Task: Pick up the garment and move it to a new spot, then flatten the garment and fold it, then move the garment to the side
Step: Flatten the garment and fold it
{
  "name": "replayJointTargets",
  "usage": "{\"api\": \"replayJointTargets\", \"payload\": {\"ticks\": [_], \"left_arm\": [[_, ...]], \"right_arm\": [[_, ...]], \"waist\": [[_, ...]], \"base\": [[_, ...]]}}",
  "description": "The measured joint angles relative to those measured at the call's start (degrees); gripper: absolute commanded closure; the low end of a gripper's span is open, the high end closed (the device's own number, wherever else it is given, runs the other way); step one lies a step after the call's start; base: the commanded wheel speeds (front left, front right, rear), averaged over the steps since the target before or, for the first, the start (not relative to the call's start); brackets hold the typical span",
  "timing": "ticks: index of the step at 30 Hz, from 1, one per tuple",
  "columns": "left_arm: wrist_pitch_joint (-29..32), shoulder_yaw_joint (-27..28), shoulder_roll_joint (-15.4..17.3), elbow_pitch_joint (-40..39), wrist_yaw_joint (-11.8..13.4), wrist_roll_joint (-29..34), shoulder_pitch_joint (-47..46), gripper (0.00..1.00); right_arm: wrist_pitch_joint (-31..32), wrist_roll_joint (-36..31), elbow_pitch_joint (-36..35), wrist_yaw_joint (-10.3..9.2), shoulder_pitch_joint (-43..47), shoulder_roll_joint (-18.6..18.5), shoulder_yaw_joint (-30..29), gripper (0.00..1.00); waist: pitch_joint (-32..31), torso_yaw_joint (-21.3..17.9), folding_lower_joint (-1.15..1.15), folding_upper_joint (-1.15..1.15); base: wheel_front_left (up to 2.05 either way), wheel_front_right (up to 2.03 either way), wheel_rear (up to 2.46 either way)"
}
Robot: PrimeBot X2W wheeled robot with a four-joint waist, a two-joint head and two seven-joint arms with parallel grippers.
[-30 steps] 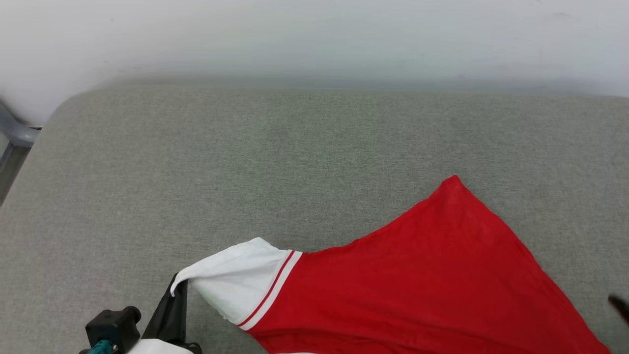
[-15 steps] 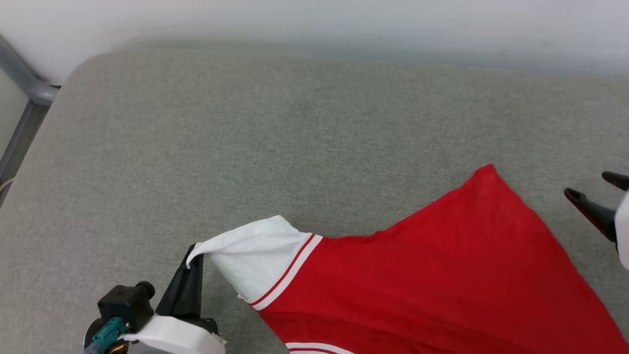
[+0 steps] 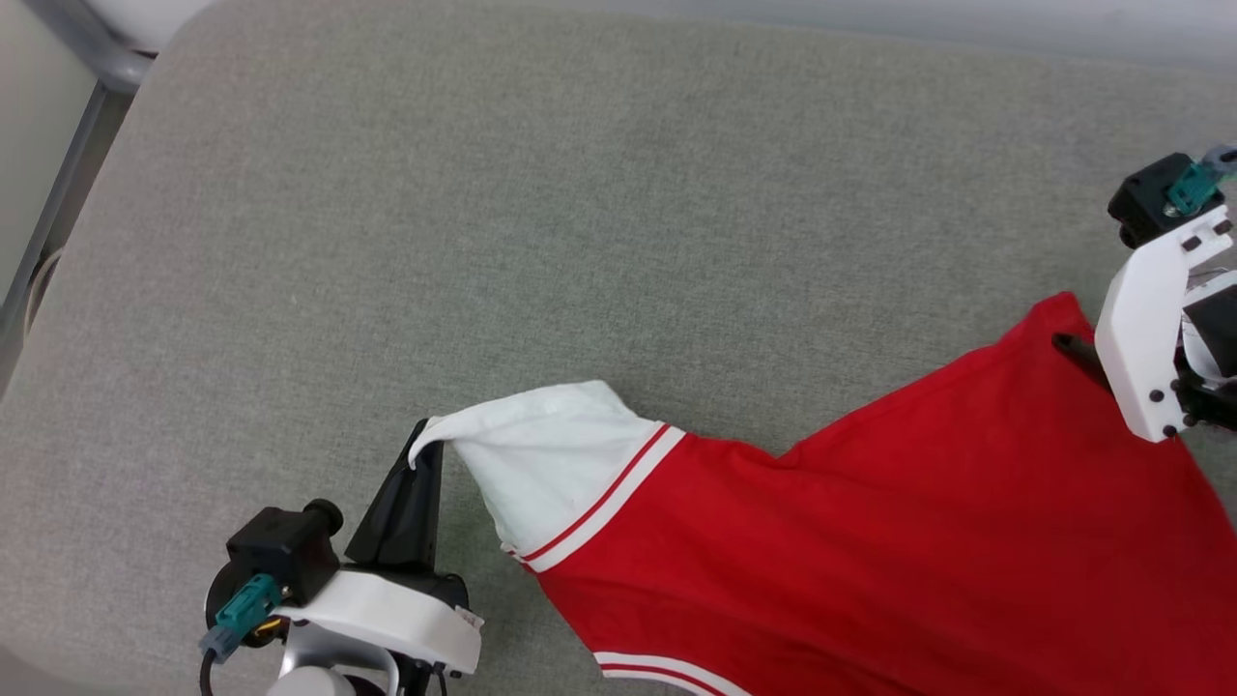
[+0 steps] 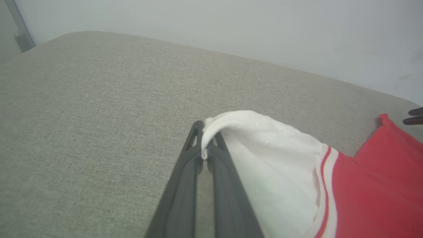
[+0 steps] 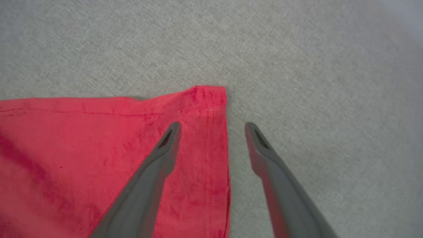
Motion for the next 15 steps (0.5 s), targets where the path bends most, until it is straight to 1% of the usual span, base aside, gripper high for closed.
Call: {"api": "replayJointTargets", "payload": {"ticks": [4,6,10,11,12,13,15], "left_arm": [[-0.2,-0.3,-0.6,0.5,-0.4,0.2,-1.2,1.0],[-0.4,-0.5,-0.9,0.8,-0.7,0.4,-1.5,1.0],[-0.5,-0.4,-1.4,1.5,-0.9,0.5,-1.7,1.0],[-0.5,-0.4,-1.5,1.6,-0.9,0.5,-1.8,1.0],[-0.5,-0.3,-1.5,1.8,-0.9,0.5,-1.8,1.0],[-0.6,-0.2,-1.5,2.0,-0.9,0.5,-1.8,1.0],[-0.7,0.0,-1.5,2.4,-0.9,0.5,-1.8,1.0]], "right_arm": [[-1.1,-0.8,6.6,0.0,-1.9,0.5,3.1,0.0],[-2.0,-0.7,8.6,-0.01,-2.1,0.4,4.7,0.0],[-4.3,1.5,11.1,-0.03,-2.4,0.0,6.7,0.0],[-5.0,1.9,11.5,-0.03,-2.5,-0.1,7.2,0.19],[-5.8,2.3,11.9,-0.03,-2.8,-0.2,7.9,0.57],[-6.7,2.7,12.3,-0.03,-3.0,-0.2,8.4,1.0],[-8.6,3.8,13.0,-0.02,-3.3,0.0,9.4,1.0]], "waist": [[1.9,1.1,0.0,0.0],[2.5,1.7,0.0,0.0],[3.0,2.2,-0.01,0.0],[3.0,2.1,-0.01,0.0],[2.9,2.0,-0.01,0.0],[2.7,1.9,-0.01,0.0],[2.3,1.6,-0.01,0.0]], "base": [[0.0,0.0,0.0],[0.0,0.0,0.0],[0.0,0.0,0.0],[0.0,0.0,0.0],[0.0,0.0,0.0],[0.0,0.0,0.0],[0.0,0.0,0.0]]}}
